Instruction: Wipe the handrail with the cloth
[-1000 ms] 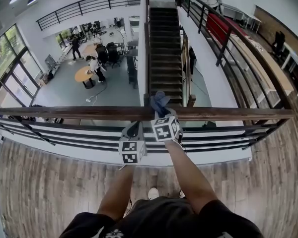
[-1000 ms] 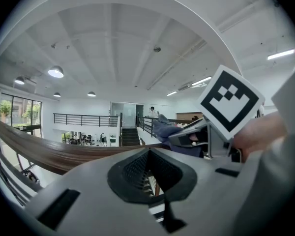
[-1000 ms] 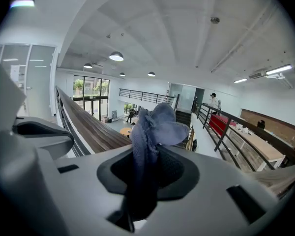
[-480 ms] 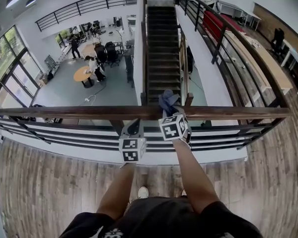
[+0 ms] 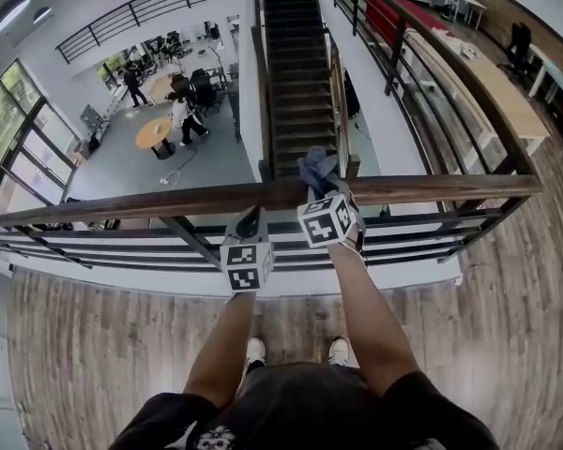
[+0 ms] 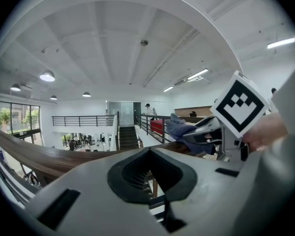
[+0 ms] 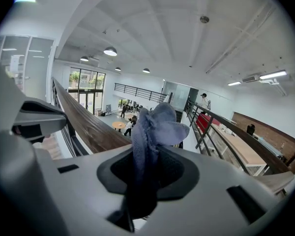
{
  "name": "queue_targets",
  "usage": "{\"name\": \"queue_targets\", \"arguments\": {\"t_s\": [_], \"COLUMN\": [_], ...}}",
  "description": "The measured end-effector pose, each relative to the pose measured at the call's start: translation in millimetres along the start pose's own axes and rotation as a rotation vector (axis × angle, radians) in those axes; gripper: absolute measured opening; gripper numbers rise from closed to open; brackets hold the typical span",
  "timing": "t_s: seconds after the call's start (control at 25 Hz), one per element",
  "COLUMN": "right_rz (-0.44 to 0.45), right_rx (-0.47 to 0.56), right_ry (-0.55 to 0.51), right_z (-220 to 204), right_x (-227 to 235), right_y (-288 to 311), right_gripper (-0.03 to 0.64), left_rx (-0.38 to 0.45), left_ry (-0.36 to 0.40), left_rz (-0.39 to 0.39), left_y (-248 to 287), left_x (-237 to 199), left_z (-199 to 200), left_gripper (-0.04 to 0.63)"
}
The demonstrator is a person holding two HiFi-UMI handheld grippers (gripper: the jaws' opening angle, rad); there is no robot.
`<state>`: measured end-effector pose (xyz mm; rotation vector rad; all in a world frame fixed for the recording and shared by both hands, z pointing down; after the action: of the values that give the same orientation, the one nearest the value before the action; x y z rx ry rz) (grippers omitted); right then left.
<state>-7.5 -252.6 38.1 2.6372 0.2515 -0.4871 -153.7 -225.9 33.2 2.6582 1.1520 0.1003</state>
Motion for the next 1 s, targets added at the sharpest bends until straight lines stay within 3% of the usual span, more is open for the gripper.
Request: {"name": "queue_targets", "arguments": {"t_s": [0.52,1.0], "right_rz": [-0.028,-0.197], "right_rx": [-0.012,-0.074], "right_ry": [0.012,0.079], "right_z": [-79.8,-154.0], "right_x": [166.0,347.0], "right_y": [-7.5,10.5], "right_gripper": [0.091,0.091], "left_rx": [-0.016,-0.001], "left_ry": [0.000,0.067], "left_rz": [-0.041,-0.166], "left_y": [87.2,156.3], "left_x": [157.3,249.1], "left_z": [16.9,45.4], "left_gripper": [0.000,0.000]}}
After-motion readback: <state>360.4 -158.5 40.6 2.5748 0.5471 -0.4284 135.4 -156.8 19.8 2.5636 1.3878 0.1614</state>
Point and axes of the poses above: the fingertips, and each gripper's own axes: y forward along the fingers, x to its right, z out of its top, the point moved 1 cm from there along -y, backward along the fingers, and after that the axes turned 14 degrees about -z, right-handed, at the moved point
